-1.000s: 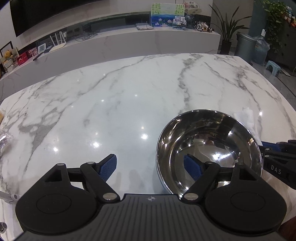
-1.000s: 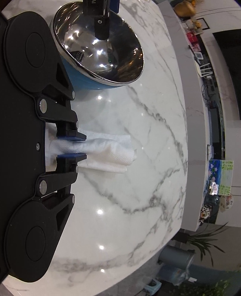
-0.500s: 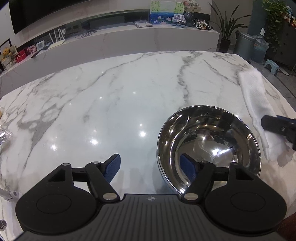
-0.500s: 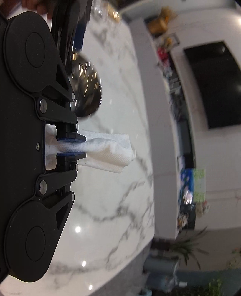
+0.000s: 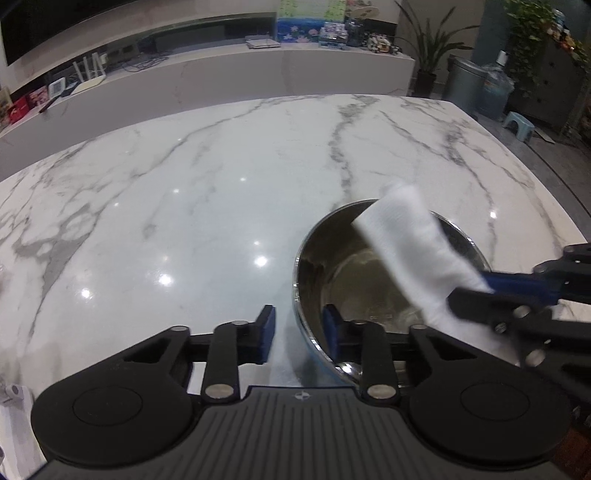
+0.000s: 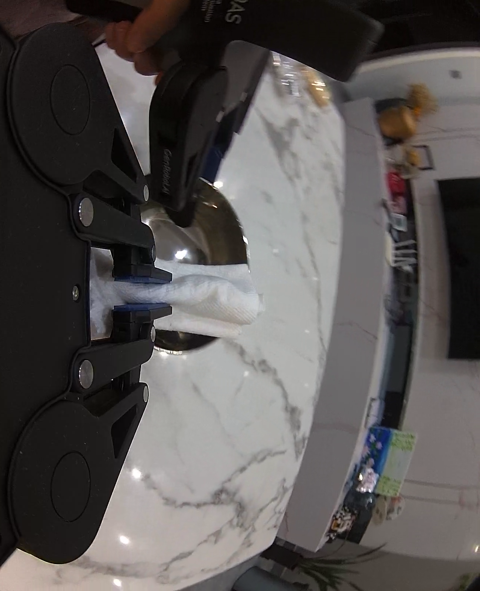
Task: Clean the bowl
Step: 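Grasp the steel bowl rim with the left gripper while the right gripper carries the towel into the bowl, then hold the bowl rim with the left gripper while the right gripper wipes the towel around inside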
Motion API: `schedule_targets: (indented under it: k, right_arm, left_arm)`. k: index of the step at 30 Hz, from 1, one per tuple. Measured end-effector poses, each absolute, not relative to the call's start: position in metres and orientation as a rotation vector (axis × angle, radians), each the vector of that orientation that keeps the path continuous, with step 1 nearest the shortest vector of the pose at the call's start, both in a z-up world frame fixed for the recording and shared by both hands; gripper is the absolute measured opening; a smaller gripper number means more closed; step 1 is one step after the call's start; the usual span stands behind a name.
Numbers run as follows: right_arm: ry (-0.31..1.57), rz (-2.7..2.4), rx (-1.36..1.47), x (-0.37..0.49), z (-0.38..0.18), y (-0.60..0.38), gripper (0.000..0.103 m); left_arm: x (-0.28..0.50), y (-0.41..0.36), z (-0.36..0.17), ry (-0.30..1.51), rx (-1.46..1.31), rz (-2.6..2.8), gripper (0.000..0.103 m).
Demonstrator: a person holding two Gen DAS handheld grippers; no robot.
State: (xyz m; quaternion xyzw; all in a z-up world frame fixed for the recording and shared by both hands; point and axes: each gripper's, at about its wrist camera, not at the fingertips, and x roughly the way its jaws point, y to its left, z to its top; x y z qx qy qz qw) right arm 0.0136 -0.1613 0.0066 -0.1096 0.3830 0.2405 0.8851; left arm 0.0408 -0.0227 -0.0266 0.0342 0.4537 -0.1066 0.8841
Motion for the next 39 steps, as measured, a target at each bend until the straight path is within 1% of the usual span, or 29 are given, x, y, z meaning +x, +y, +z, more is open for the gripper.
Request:
schedule_targets:
  k: [1, 4, 11, 18, 24, 31, 33, 34, 35, 36, 37, 39]
  right_arm:
    - [0.823, 0.513, -0.241, 0.015, 0.007, -0.158, 0.009]
    - [0.893, 0.547, -0.260, 0.019, 0.008, -0.153, 0.009]
    - [1.089, 0.641, -0.310, 0.040, 0.004, -0.138, 0.009]
    - [1.196, 0.682, -0.443, 0.053, -0.005, -0.119, 0.009]
    - [1.217, 0.684, -0.516, 0.059, -0.010, -0.118, 0.009]
    - [1.133, 0.631, -0.688, 0.058, -0.012, -0.111, 0.008]
    - [1.131, 0.632, -0.702, 0.058, -0.012, -0.110, 0.008]
    - [1.131, 0.633, -0.703, 0.057, -0.012, -0.110, 0.008]
    - [1.131, 0.634, -0.705, 0.057, -0.012, -0.111, 0.008]
    - [1.134, 0.634, -0.701, 0.057, -0.011, -0.112, 0.008]
    - [1.137, 0.635, -0.695, 0.058, -0.010, -0.114, 0.008]
    - [1.145, 0.635, -0.681, 0.058, -0.010, -0.116, 0.008]
  left_arm:
    - [0.041, -0.024, -0.027, 0.945, 0.079, -0.231, 0.013]
    - [0.040, -0.027, -0.027, 0.945, 0.104, -0.241, 0.012]
    - [0.039, -0.024, -0.028, 0.959, 0.106, -0.261, 0.012]
    - [0.038, -0.023, -0.027, 0.962, 0.110, -0.274, 0.012]
    - [0.038, -0.023, -0.027, 0.962, 0.116, -0.282, 0.012]
    - [0.038, -0.024, -0.027, 0.965, 0.125, -0.283, 0.013]
    - [0.037, -0.024, -0.027, 0.969, 0.123, -0.280, 0.015]
    - [0.037, -0.024, -0.027, 0.979, 0.116, -0.280, 0.019]
    - [0.037, -0.023, -0.028, 0.988, 0.109, -0.280, 0.024]
    - [0.037, -0.021, -0.030, 1.021, 0.088, -0.293, 0.035]
    - [0.037, -0.020, -0.033, 1.045, 0.060, -0.310, 0.040]
    - [0.037, -0.016, -0.036, 1.086, 0.006, -0.337, 0.040]
